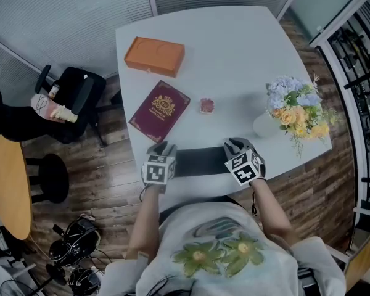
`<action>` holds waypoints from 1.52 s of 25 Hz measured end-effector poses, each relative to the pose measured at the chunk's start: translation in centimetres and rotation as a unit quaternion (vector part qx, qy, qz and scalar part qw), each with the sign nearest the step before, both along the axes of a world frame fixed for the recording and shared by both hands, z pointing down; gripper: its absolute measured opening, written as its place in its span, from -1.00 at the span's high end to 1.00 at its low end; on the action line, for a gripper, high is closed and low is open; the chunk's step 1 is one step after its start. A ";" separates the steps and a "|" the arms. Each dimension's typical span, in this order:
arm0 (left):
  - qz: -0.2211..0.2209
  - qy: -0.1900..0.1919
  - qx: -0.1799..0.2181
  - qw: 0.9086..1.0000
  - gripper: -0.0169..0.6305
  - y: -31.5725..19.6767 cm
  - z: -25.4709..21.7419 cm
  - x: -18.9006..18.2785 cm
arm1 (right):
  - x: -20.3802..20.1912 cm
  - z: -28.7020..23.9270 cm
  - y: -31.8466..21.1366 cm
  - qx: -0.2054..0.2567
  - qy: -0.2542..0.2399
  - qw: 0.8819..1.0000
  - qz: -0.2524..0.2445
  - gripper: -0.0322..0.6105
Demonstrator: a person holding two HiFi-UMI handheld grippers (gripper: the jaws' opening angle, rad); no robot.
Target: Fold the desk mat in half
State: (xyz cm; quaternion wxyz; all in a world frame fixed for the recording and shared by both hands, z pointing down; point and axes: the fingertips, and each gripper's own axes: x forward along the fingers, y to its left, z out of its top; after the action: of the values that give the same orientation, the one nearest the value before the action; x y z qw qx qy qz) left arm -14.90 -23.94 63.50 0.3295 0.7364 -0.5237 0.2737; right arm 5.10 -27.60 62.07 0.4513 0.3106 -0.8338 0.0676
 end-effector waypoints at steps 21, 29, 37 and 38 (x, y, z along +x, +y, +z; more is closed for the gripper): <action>0.025 0.036 0.187 0.981 0.81 2.2 -15.8 5.0 | -4.3 -14.9 4.8 0.091 -0.176 0.978 0.057 0.84; 0.044 0.025 0.223 0.973 0.93 4.4 -19.3 7.0 | -4.7 -18.6 8.1 0.103 -0.210 0.970 0.061 0.85; 0.046 0.028 0.226 0.973 0.93 7.5 -20.5 8.0 | -5.2 -20.6 11.2 0.104 -0.232 0.966 0.051 0.85; 0.048 0.028 0.228 0.972 0.93 7.9 -20.6 8.1 | -5.3 -20.7 11.6 0.105 -0.232 0.966 0.050 0.85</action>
State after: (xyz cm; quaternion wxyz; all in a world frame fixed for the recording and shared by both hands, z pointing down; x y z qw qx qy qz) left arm -6.76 -16.06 42.87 0.1544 0.8237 -0.5269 0.1416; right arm -0.18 -16.04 41.33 0.2063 0.3736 -0.9014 0.0725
